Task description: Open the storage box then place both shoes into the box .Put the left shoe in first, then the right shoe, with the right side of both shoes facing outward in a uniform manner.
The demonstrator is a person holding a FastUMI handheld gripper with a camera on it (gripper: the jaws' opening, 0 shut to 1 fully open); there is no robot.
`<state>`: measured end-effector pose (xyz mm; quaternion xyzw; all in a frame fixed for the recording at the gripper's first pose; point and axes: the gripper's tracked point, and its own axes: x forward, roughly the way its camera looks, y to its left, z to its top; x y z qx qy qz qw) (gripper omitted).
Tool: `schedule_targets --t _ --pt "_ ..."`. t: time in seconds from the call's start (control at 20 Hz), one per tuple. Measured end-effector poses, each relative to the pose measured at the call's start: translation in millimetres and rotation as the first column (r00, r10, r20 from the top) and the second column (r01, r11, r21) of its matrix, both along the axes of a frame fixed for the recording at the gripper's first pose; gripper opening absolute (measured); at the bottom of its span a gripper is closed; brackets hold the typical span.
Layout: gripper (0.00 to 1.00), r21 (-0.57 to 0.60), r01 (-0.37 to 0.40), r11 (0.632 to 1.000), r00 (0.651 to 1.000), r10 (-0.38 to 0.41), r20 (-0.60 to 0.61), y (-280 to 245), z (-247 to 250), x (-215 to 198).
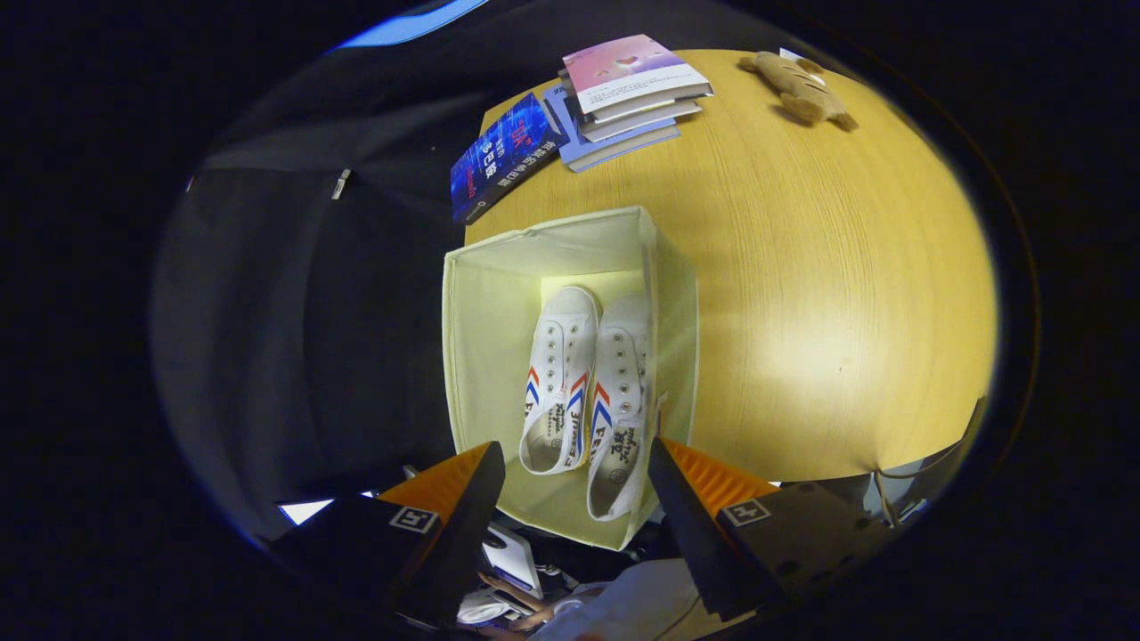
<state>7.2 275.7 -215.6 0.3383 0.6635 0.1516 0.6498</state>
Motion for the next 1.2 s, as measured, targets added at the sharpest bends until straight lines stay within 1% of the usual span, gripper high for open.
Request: schedule_targets --t 0.15,0.3,0.45,0.55,0.7,0.8,0.9,1.05,1.2 --pt "0.99 -0.005 0.041 0.999 0.998 -0.040 0.048 -19.7 0.8 5.2" --pt "0.99 -0.069 0.096 0.993 0.991 -0.089 0.104 -59.0 -8.3 12.3" --pt "0.99 -0.137 0.163 0.977 0.978 -0.142 0.152 -104.3 -14.4 17.8" --pt "0.99 -0.200 0.206 0.958 0.965 -0.164 0.206 -141.0 -18.9 22.2" --pt "0.99 -0.300 0.259 0.918 0.938 -0.166 0.303 -194.9 -22.0 26.3" --pt "0.99 -0.365 0.294 0.883 0.920 -0.157 0.360 -228.5 -19.3 25.2" --pt "0.99 -0.415 0.338 0.845 0.894 -0.150 0.423 -259.7 -12.8 26.4" --pt "0.99 -0.469 0.411 0.782 0.836 -0.119 0.535 -298.9 6.3 31.8" --pt "0.99 -0.497 0.482 0.721 0.762 -0.066 0.644 -328.6 32.1 36.7"
